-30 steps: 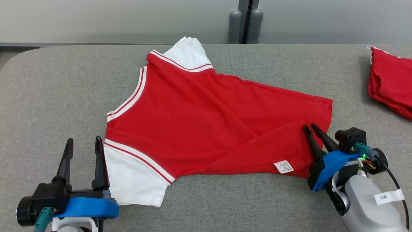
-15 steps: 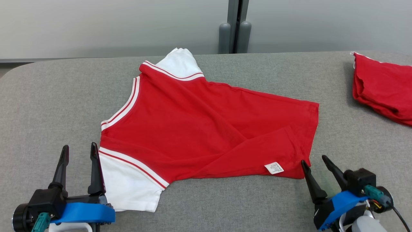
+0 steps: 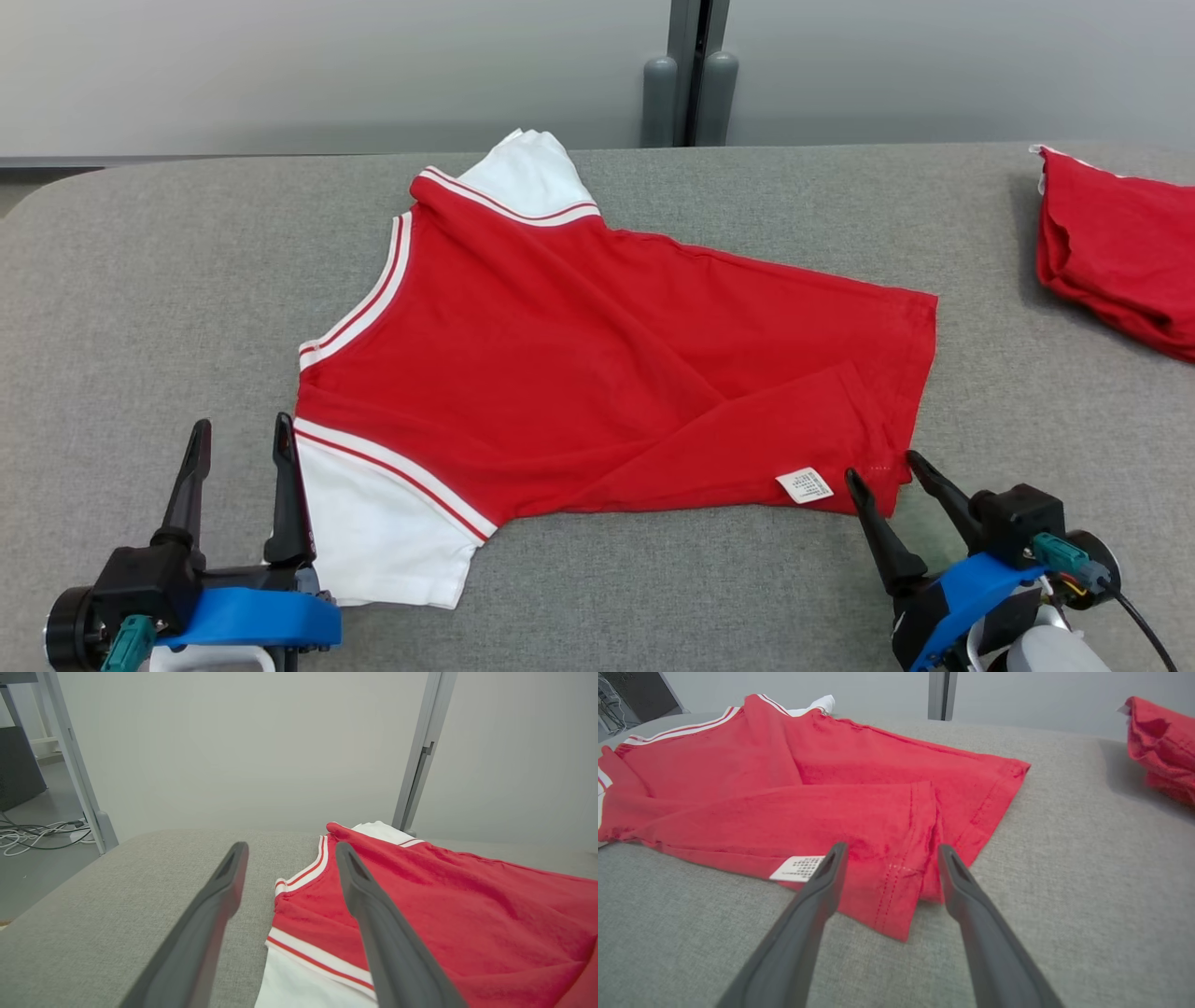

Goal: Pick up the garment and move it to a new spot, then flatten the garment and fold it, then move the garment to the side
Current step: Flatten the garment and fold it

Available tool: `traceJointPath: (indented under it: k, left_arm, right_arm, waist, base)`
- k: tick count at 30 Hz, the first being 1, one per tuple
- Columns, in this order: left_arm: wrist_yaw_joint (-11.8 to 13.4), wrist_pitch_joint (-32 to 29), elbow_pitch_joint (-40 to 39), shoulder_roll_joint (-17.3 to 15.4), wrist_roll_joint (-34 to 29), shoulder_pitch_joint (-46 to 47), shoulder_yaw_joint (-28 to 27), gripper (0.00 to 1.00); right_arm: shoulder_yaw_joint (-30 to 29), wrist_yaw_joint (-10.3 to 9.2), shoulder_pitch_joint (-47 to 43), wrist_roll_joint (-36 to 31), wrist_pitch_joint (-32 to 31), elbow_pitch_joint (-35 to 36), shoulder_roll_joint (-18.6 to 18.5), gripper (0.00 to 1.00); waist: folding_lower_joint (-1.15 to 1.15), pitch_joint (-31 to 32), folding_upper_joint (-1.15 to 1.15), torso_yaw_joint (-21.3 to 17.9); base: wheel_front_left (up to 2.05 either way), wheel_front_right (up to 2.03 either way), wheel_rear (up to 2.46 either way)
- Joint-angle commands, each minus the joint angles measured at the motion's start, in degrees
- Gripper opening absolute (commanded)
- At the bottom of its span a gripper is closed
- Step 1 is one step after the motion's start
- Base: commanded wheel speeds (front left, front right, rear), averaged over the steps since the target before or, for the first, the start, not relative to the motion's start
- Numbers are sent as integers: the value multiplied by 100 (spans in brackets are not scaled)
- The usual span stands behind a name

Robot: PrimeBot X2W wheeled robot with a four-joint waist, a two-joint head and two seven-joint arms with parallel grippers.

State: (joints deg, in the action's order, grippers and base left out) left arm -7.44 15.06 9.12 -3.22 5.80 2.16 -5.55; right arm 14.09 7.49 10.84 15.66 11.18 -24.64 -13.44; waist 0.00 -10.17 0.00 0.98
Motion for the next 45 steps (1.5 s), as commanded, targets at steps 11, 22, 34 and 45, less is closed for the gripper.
traceJointPath:
  k: [11,22,34,45]
  left_arm:
    - [-8,14,32,-24,16,61,-12,100]
    - [-8,14,93,-19,11,-159,-31,100]
    - [-8,14,46,-54,32,-198,-69,100]
    - [-8,14,11,-62,-27,-145,-92,100]
  right_arm:
    - [175,1,294,-2,68,-385,4,0]
    - [391,1,-721,400,173,483,-73,0]
    - [538,1,-1775,562,-348,1178,-81,100]
    - [-166,1,-860,143,-237,1276,-315,100]
  waist:
    - [0,-54,0,124]
    - [0,226,0,-83]
    - [0,219,0,-264]
    - [0,226,0,-266]
  base:
    - [0,0,0]
    - [0,0,0]
    - [0,0,0]
    - [0,0,0]
